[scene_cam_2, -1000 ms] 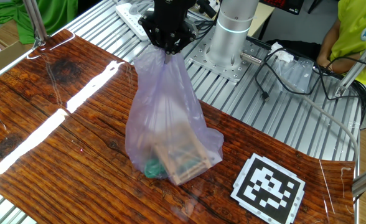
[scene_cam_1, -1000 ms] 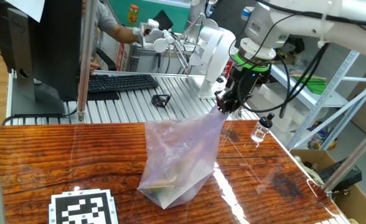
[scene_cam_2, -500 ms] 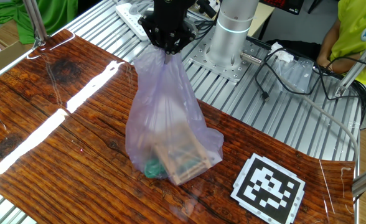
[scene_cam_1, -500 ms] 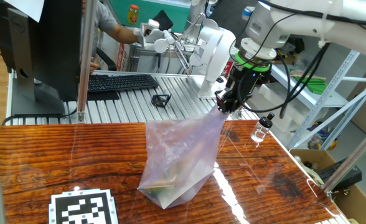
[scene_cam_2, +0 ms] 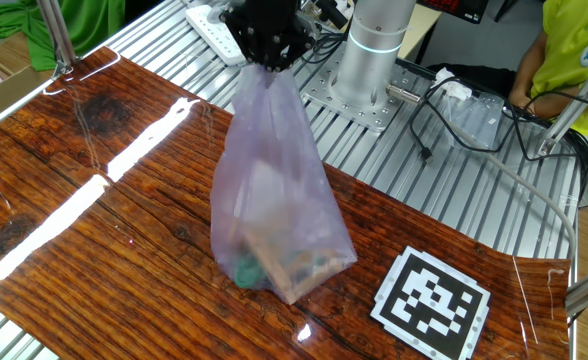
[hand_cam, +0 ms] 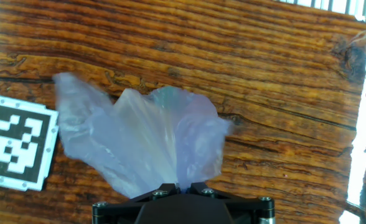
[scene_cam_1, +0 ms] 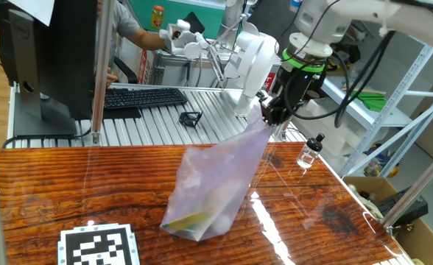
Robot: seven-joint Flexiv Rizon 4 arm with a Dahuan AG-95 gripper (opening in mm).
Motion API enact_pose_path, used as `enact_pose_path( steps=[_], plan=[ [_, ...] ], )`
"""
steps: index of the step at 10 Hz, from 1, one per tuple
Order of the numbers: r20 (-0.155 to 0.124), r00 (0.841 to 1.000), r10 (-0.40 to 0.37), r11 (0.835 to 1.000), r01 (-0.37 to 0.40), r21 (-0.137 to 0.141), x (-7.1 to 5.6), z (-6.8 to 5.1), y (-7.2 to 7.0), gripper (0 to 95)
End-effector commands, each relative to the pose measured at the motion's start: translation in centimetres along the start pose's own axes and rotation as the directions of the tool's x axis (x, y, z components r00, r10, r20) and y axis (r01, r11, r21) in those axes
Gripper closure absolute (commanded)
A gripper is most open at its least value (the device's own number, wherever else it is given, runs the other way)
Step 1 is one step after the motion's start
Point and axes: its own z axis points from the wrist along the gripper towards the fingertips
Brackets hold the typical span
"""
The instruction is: Pick up a bag of things
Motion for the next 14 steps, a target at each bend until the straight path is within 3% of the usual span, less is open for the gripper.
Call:
enact_pose_path(
  steps=[1, 14],
  plan=[
    [-0.002, 1.0, -0.003, 1.0, 0.003, 0.004, 0.2, -0.5, -0.1, 95.0],
    [-0.043, 0.999, 0.0, 0.999, 0.003, 0.054, 0.0, -5.2, 0.1, 95.0]
  ],
)
